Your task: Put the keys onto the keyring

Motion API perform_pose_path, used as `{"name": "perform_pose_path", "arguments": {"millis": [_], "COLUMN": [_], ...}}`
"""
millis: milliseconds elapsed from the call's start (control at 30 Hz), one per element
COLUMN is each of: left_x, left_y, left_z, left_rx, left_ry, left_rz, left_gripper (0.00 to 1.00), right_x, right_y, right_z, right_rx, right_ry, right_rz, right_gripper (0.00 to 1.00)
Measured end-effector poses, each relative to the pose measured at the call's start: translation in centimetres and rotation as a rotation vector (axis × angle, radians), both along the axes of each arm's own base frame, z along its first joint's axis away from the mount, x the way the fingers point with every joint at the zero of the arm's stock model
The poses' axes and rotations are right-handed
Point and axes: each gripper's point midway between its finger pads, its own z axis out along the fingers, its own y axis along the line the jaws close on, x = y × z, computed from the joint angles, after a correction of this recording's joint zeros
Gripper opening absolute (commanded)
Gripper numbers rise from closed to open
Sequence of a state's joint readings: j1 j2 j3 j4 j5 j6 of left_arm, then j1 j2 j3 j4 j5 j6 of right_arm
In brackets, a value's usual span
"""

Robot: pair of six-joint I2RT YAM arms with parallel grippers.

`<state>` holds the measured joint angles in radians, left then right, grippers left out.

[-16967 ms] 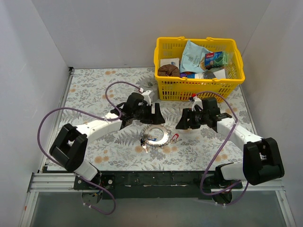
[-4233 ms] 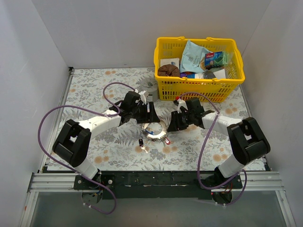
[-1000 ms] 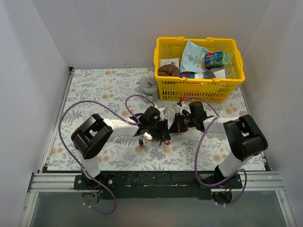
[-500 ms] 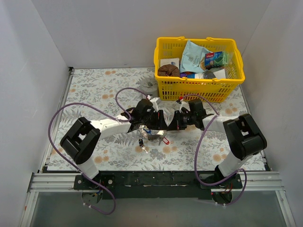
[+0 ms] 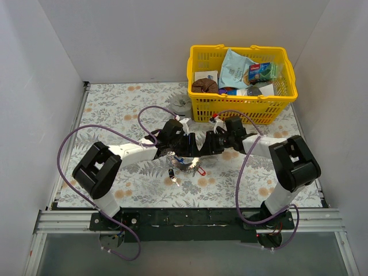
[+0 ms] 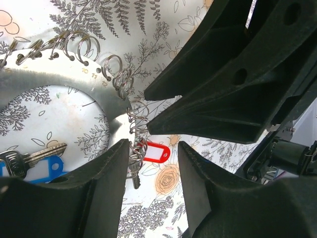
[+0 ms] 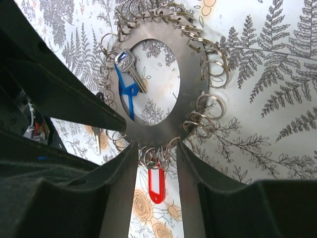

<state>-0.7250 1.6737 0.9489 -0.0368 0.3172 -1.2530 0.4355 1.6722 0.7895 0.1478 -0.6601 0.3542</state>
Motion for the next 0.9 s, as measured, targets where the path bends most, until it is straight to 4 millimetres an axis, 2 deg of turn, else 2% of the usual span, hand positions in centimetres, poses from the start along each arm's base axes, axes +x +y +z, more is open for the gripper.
{"name": "perform_pose_path", "arguments": {"millis": [167,333,433,467,533,900], "left_x": [-0.1,-0.1,-0.1,-0.1,-0.2,-0.4], "left_y": [0.2,0.1,0.1,0.1,0.1,0.0], "left_z": [-0.1,-0.1,-0.1,-0.1,-0.1,0.0], "left_rx": [0.007,0.005,0.004,0.004,0.003,-0.003], "left_ry": [0.004,0.005,0.005,0.005,0.006,0.005], "left_rz": [-0.001,-0.004,-0.006,-0.006,-0.008,-0.027], "left_gripper": [0.44,0.44,0.44,0.44,0.44,0.43], "right_x": [-0.1,-0.7,-0.8,-0.9,-0.9,-1.6], "right_y": [0.2,-0.1,-0.3,-0.3,-0.2,0.4], "right_z": [-1.0,-2.2,-2.4,-2.4,-2.3,-1.8], "right_rx": [-0.03,-0.068,-0.079,-0.079,-0.073,-0.033], "right_ry": [0.02,0.058,0.062,0.061,0.058,0.075], "right_rz": [0.016,0.014,0.016,0.018,0.026,0.061], "right_gripper": [0.31,0.27,0.16,0.08,0.03,0.01]}}
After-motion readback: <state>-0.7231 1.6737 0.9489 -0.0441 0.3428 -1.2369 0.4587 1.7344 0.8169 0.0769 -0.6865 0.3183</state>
